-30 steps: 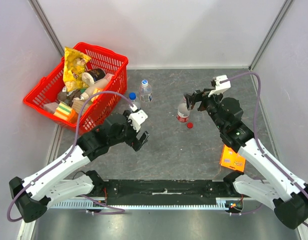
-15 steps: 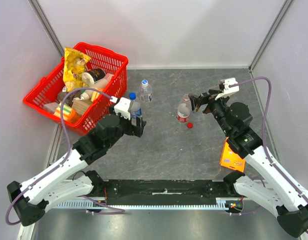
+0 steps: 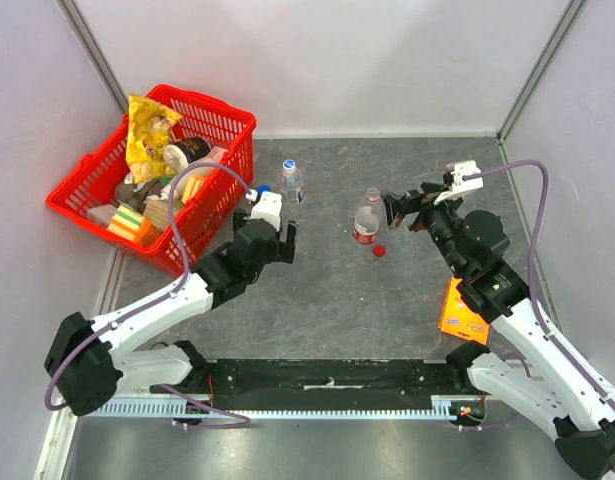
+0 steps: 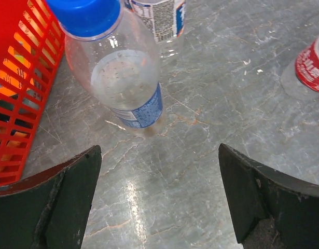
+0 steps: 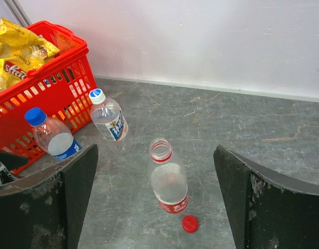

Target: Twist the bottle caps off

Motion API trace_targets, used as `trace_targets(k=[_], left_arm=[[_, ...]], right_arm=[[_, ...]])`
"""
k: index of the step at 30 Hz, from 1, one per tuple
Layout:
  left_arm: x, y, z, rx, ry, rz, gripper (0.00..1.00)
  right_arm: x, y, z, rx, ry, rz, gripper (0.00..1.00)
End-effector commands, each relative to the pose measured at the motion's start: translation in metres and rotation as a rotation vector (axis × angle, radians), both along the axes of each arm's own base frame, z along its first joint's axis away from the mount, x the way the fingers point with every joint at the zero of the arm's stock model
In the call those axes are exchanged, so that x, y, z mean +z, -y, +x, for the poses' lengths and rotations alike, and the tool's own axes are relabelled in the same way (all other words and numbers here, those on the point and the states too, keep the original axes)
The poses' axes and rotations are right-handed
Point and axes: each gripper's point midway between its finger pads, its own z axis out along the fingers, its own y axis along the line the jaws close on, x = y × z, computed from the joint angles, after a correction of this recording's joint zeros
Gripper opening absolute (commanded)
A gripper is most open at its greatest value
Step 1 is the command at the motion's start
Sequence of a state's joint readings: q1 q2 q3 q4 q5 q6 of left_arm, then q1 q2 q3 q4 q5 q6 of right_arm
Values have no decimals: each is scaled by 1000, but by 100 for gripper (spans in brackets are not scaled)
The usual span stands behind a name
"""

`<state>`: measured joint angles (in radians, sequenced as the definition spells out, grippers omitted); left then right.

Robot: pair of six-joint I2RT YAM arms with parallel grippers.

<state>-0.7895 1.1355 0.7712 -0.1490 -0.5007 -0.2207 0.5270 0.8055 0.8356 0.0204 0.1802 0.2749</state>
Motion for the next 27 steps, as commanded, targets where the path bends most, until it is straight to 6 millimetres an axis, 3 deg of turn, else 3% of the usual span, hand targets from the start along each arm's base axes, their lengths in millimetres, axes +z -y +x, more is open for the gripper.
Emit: trace_targets(k=[1, 5, 13, 27], left_arm=[[7, -5, 26, 107, 86, -108, 98], [-11, -14, 40, 147, 82, -123, 98], [-45, -6, 66, 112, 85, -99, 96], [-68, 5, 98, 32, 173, -17, 95]], right_arm=[[0, 6, -1, -21, 9, -12, 98], [0, 5, -1, -19, 1, -18, 98], [-5, 8, -2, -27, -21, -50, 98], [-17, -5, 5, 21, -72, -93, 98]])
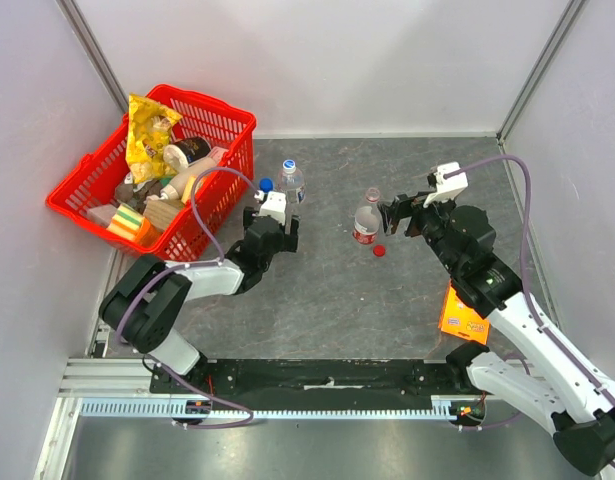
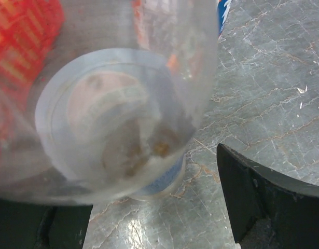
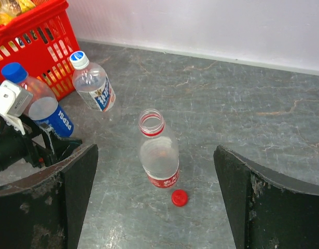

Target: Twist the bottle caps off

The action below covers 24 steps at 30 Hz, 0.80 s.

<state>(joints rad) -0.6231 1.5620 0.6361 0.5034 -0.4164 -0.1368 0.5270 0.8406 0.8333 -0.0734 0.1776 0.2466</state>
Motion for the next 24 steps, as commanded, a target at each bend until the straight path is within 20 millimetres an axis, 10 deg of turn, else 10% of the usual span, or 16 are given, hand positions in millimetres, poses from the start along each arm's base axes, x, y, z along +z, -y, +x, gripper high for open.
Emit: trace_targets(k=[1, 5, 24], left_arm=[[20, 8, 21, -31, 117, 10, 92], [12, 10, 23, -47, 115, 29, 70], [93, 21, -33, -238, 115, -126, 67]], right_arm=[[18, -6, 2, 29, 28, 0, 98], [13, -13, 4, 56, 10, -3, 98], [38, -12, -6, 77, 46, 23, 98]])
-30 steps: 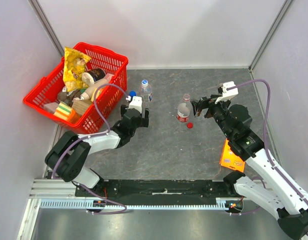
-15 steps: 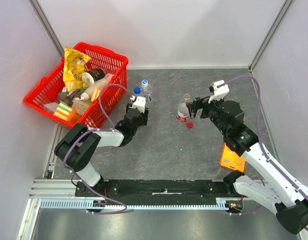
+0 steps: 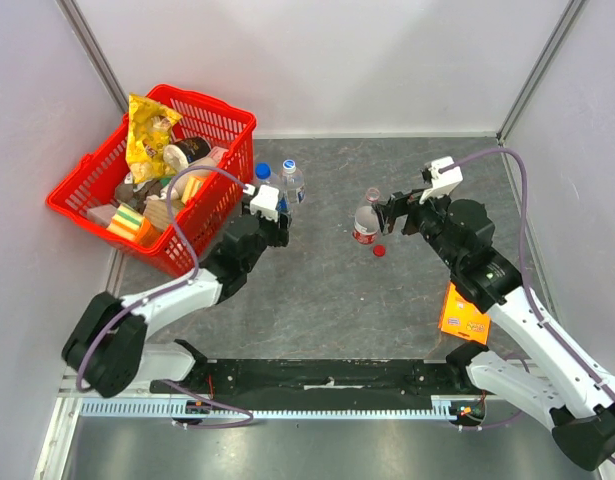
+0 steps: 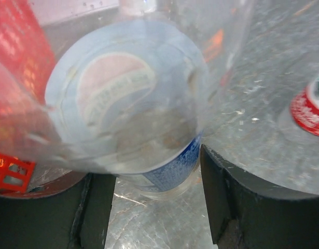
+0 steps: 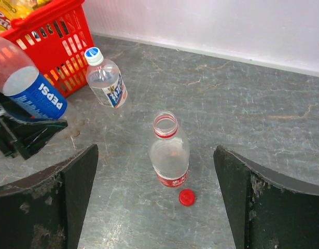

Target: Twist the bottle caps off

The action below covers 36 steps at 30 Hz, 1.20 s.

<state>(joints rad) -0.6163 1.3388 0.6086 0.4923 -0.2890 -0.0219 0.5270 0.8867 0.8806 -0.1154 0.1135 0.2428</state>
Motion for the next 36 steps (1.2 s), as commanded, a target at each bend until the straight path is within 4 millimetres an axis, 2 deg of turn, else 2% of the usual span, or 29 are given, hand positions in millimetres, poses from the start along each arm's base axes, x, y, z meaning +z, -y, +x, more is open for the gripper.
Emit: trace_targets(k=[1, 6, 12, 14, 17, 21, 27, 36], left_arm=[[27, 16, -29, -132, -58, -97, 67], [42, 30, -68, -287, -190, -130, 67], [47, 39, -112, -449, -385, -102, 65], [58, 45, -127, -523, -431, -118, 65], [64, 49, -144, -596, -492, -115, 65], [72, 53, -164, -749, -464, -84, 65], [87, 74, -202, -1064, -441, -138, 65], [83, 76, -209, -1103, -466, -166, 64]], right_arm=[[41, 2, -8, 16, 83, 49, 98], [55, -6, -17, 76, 101, 78, 98], [70, -47, -33, 324, 97, 101, 98], [73, -60, -40, 405, 88, 107, 98], [77, -75, -50, 518, 83, 121, 98], [85, -94, -68, 675, 99, 165, 98], [90, -117, -89, 884, 86, 275, 98], [62, -139, -77, 933, -55, 407, 98]])
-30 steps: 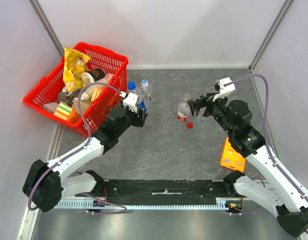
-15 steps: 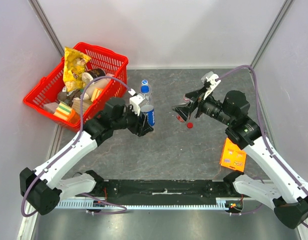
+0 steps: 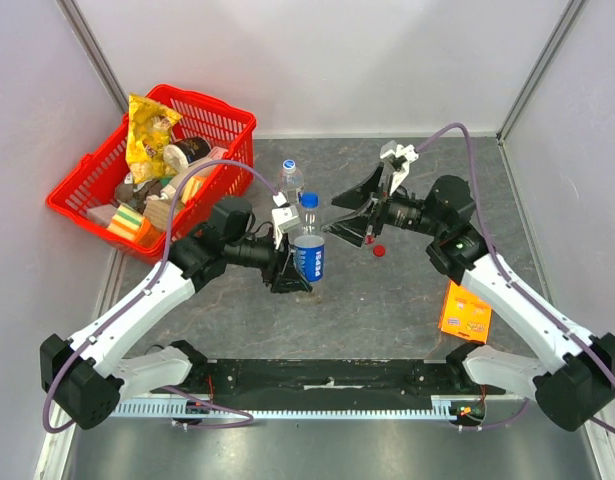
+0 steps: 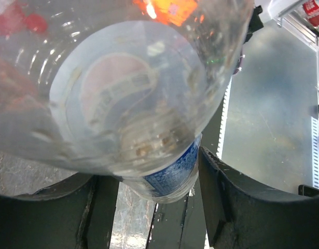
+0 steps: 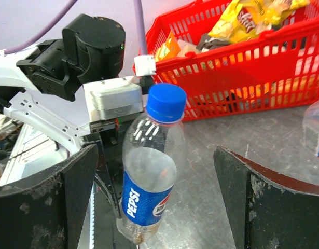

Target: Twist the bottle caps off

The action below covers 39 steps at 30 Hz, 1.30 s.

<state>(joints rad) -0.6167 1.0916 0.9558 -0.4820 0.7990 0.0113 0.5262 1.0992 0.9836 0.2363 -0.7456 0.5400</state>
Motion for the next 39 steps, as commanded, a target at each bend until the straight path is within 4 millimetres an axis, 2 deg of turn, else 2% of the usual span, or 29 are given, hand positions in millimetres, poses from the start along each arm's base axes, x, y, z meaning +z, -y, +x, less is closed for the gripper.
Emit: trace_targets(k=[1, 5, 17, 22, 28, 31, 35, 39], left_arm=[[12, 4, -9, -82, 39, -59, 64], [10, 3, -11, -78, 31, -62, 64], [3, 4, -5, -52, 19, -41, 64], [0, 3, -4, -43, 13, -32, 64], [-1, 2, -3, -29, 14, -23, 64], [-3, 0, 1, -5, 24, -9, 65], [-2, -5, 8, 53, 55, 12, 70], [9, -11, 22, 158, 106, 11, 85]], right_arm=[[1, -13, -9, 104, -50, 90, 98], [-13, -25, -15, 161, -111, 123, 98], [-30, -41, -22, 227, -182, 159, 96], [-34, -47, -21, 242, -199, 155, 82], [-37, -50, -20, 254, -213, 153, 51], [-36, -49, -20, 251, -205, 151, 39], [-32, -48, -21, 242, -194, 154, 34], [-28, -44, -18, 198, -163, 147, 34]])
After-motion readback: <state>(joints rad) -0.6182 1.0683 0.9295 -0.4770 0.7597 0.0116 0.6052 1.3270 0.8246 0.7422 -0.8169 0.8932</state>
